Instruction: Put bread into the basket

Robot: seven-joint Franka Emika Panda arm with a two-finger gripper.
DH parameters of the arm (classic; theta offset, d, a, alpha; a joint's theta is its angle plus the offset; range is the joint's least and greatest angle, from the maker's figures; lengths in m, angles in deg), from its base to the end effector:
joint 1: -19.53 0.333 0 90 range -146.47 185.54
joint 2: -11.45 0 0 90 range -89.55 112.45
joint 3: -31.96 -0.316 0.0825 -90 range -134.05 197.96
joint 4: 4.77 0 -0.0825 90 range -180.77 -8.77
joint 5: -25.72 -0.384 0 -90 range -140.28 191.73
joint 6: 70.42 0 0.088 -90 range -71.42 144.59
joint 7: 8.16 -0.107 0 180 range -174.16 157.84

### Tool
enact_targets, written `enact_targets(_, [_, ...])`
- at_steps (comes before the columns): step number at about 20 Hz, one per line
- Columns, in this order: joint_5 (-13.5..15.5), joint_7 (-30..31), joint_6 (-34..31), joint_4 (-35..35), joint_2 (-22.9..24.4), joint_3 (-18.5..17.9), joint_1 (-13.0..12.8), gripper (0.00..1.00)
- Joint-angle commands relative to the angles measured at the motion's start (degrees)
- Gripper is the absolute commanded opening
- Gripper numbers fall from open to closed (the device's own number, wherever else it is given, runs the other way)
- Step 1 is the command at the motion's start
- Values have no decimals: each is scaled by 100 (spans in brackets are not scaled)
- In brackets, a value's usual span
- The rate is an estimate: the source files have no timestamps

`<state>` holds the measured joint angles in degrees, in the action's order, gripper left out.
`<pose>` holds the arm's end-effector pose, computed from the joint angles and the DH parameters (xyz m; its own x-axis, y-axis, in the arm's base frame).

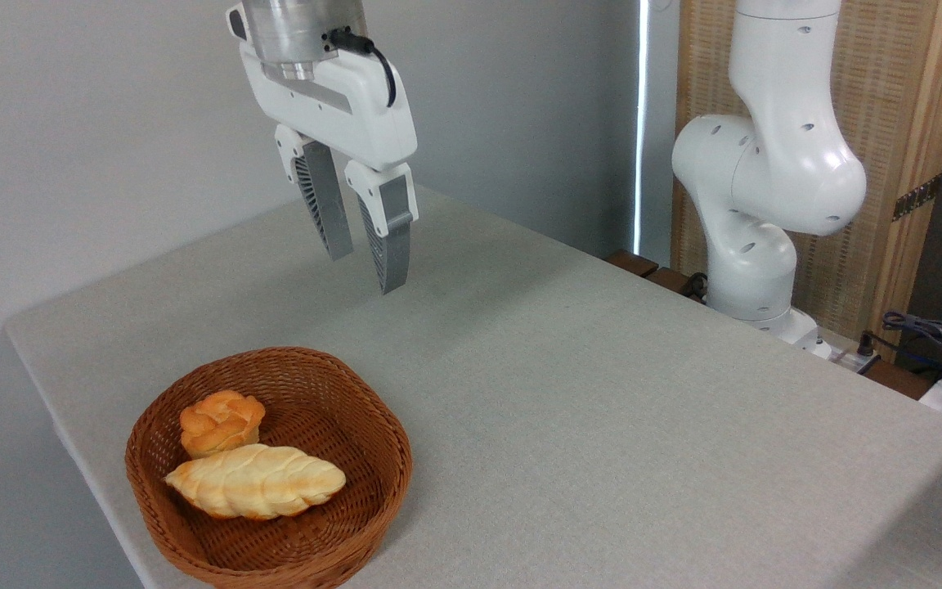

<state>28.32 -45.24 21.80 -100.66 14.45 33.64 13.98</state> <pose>0.5353 -0.0731 0.6080 0.7172 -0.6967 0.0170 -0.6967 -0.7161 0.0420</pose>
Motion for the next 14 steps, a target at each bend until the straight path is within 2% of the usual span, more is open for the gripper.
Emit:
enact_targets(1, [-102,52,-169,185,-141,-89,-51,100])
enact_targets(4, [-75,-351,-160,282,-150,-159,-51,100])
enact_targets(14, [-75,-291,-151,290,-211,-212,-51,100])
